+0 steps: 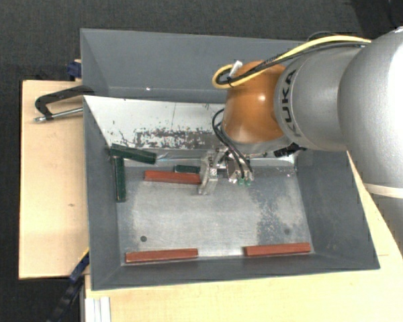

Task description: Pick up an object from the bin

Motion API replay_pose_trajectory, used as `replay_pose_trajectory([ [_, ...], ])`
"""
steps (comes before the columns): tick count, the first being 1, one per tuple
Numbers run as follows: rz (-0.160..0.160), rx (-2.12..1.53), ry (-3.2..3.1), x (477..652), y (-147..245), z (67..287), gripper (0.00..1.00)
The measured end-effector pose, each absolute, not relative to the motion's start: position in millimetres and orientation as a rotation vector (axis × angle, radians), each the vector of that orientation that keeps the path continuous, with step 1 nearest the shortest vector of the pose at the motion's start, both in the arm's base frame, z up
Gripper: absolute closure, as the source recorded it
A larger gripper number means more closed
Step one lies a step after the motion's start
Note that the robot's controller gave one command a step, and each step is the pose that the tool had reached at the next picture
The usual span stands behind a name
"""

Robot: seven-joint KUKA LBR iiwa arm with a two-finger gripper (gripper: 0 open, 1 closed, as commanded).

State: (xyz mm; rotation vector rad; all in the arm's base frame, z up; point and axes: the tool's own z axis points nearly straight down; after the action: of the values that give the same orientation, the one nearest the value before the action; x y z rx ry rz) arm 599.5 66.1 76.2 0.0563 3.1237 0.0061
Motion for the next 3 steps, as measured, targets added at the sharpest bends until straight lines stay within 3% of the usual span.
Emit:
replay_pose_trajectory([
  [1,0.004,0.055,3.135,595.9,65.8,72.1,0.00],
  [2,0.005,0.057,3.125,599.2,65.5,75.6,1.00],
  [3,0.005,0.057,3.125,599.2,65.5,75.6,1.00],
])
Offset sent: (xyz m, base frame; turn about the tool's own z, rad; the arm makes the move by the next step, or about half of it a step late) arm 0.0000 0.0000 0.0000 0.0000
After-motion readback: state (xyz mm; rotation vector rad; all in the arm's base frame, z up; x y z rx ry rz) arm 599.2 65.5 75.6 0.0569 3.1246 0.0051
